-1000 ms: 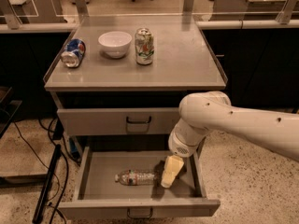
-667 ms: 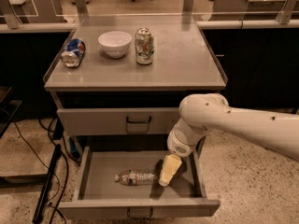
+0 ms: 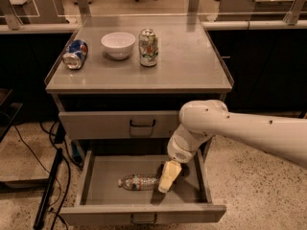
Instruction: Pick water bottle from middle drawer and place on counter
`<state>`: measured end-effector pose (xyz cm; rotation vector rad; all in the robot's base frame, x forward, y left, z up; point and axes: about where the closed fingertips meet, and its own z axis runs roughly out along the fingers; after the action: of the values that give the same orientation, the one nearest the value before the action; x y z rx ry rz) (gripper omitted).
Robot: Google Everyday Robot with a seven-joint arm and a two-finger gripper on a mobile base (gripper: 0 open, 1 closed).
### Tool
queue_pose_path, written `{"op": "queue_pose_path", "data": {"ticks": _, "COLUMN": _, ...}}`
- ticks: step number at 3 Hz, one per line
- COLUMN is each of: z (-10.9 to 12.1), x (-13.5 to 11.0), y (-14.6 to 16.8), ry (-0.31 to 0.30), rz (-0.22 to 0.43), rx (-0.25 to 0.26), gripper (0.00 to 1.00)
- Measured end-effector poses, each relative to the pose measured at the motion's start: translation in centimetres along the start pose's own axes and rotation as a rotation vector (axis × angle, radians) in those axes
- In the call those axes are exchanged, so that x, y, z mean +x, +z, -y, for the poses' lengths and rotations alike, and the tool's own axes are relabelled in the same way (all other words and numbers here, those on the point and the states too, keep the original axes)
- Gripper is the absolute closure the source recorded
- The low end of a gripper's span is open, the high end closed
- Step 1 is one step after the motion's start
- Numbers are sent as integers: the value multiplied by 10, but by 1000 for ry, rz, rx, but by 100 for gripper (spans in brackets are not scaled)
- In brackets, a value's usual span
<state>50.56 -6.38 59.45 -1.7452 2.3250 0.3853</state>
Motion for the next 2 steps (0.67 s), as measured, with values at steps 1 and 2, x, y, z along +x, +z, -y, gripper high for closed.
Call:
{"op": "queue_pose_path", "data": {"ticks": 1, "z": 10, "x": -32, "y": 51, "ry": -16, "rz": 44, "rx": -36, "gripper": 0}}
{"op": "queue_pose_path", "data": {"ticks": 2, "z": 10, "x": -32, "y": 51, "ry": -16, "rz": 44, "rx": -36, "gripper": 0}}
